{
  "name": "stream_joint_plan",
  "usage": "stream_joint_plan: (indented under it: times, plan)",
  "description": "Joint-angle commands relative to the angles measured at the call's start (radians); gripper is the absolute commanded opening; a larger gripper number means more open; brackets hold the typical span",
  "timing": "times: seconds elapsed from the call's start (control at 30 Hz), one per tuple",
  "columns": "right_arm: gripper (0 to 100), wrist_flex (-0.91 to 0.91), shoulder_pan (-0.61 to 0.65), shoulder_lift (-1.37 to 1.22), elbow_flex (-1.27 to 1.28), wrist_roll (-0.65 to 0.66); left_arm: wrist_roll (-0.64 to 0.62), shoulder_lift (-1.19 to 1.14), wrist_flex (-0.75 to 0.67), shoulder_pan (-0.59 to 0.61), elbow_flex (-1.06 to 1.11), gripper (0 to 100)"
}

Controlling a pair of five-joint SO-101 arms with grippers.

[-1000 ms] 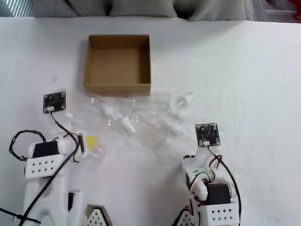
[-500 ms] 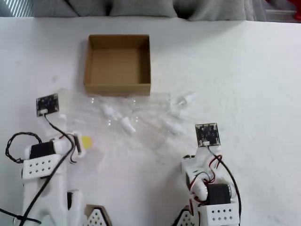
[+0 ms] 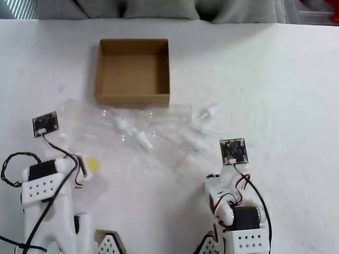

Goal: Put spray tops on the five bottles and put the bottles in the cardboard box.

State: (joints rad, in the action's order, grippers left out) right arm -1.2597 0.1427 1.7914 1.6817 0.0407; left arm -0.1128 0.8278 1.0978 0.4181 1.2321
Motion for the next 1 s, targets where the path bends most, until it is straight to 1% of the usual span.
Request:
stream_joint_plan:
  times: [0.0,0.33,0.5,0.57,0.6,0.63,0.73,0.83,0.97]
  plan:
    - [2.0,-0.005,0.001,0.008,0.008,0.0,-0.008,-0.111,0.023,0.035,-0.046,28]
    - [2.0,-0.005,0.001,0.008,0.008,0.0,-0.008,-0.651,0.023,0.056,-0.322,28]
    - [2.0,-0.005,0.001,0.008,0.008,0.0,-0.006,-0.803,0.015,0.056,-0.402,27]
    - [2.0,-0.005,0.001,0.008,0.008,0.0,-0.006,-0.809,0.015,0.056,-0.413,27]
    - [2.0,-0.005,0.001,0.008,0.008,0.0,-0.006,-0.808,0.014,0.056,-0.414,25]
    - [2.0,-0.005,0.001,0.008,0.008,0.0,-0.006,-0.803,0.014,0.056,-0.416,21]
    - [2.0,-0.005,0.001,0.008,0.008,0.0,-0.003,-0.757,0.014,0.056,-0.425,7]
    - [2.0,-0.005,0.001,0.008,0.008,0.0,0.04,-0.674,0.023,0.056,-0.416,11]
    - [2.0,-0.005,0.001,0.008,0.008,0.0,0.054,-0.527,0.023,0.084,-0.408,10]
